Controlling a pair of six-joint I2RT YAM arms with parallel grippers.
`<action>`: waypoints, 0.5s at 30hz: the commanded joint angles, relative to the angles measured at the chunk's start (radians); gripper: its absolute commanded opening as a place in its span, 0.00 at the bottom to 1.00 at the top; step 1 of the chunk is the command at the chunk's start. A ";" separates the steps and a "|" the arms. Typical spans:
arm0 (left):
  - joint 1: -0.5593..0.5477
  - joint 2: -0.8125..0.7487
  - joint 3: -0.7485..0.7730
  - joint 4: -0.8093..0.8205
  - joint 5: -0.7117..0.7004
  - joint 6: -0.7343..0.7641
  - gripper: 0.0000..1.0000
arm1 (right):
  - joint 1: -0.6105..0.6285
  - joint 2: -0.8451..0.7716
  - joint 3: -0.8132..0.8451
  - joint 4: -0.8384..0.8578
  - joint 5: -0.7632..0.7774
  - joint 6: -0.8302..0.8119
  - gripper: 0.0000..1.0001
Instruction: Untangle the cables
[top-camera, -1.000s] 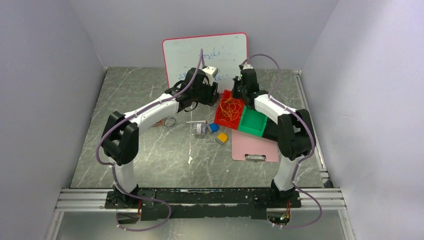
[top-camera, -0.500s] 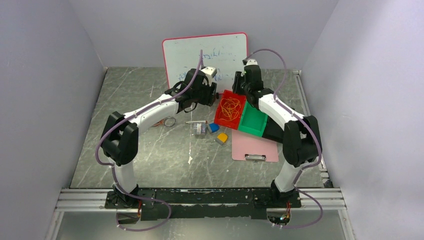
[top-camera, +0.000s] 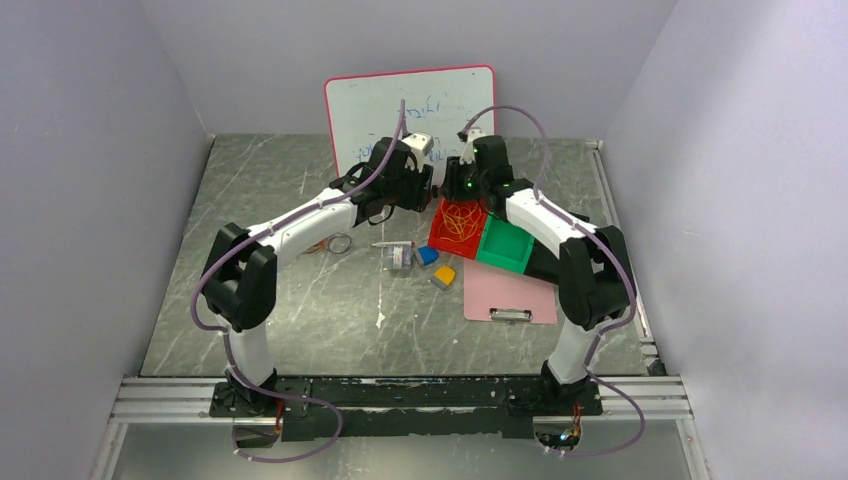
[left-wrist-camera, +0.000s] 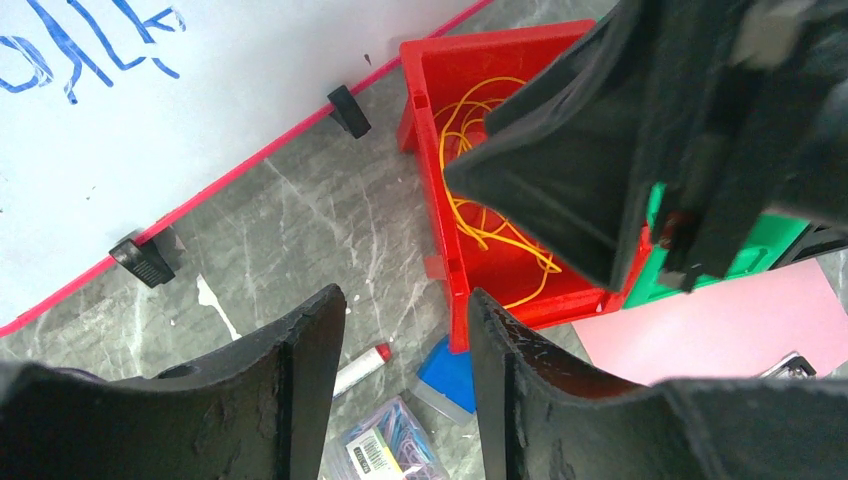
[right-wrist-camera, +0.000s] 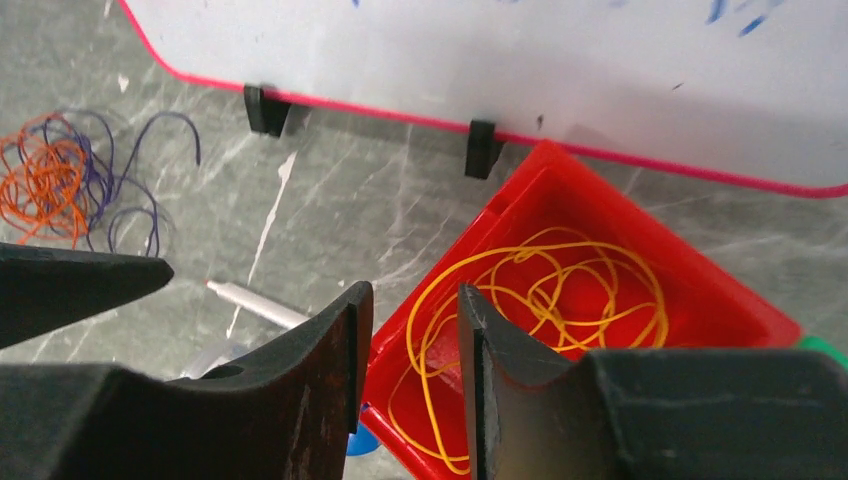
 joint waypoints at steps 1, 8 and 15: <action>0.003 -0.012 -0.003 0.020 -0.016 0.012 0.53 | 0.008 0.043 0.027 -0.029 -0.051 -0.015 0.40; 0.003 -0.013 -0.003 0.019 -0.015 0.013 0.53 | 0.009 0.082 0.024 -0.030 -0.079 -0.014 0.38; 0.002 -0.013 -0.003 0.018 -0.020 0.016 0.53 | 0.008 0.103 0.021 -0.025 -0.070 -0.010 0.32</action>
